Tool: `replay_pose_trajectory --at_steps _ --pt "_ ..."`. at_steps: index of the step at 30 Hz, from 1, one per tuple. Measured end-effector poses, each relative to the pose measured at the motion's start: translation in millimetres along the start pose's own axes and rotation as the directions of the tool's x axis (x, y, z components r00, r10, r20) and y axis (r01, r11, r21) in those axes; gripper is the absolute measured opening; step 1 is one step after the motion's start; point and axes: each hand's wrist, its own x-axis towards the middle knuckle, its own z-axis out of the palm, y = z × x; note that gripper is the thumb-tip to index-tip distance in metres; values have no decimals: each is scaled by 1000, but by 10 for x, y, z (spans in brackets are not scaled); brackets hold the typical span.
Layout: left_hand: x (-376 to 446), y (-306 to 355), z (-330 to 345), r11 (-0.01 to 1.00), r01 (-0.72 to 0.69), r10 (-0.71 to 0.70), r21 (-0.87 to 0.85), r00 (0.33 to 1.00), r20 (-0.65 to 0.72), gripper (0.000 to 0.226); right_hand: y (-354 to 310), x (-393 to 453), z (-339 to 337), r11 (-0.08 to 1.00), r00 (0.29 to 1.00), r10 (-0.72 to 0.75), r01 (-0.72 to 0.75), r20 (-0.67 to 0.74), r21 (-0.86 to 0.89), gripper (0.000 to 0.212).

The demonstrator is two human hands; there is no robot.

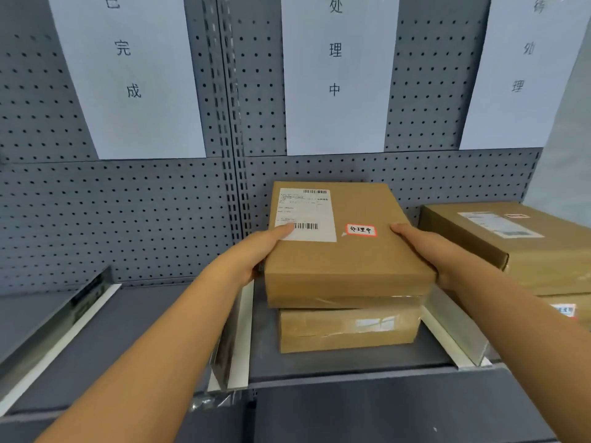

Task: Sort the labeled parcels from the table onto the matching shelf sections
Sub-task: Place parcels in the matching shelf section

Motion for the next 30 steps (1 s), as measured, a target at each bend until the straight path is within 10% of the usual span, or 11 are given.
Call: replay_pose_trajectory --at_steps 18,25,30 --pt "404 -164 137 986 127 -124 107 992 -39 42 -43 484 -109 936 989 125 -89 84 -341 56" --pt "367 -151 124 971 0 69 240 958 -278 32 -146 339 44 519 911 -403 145 -91 -843 52" --pt "13 -21 22 794 -124 410 595 832 -375 35 -266 21 368 332 733 -664 467 149 -820 47"
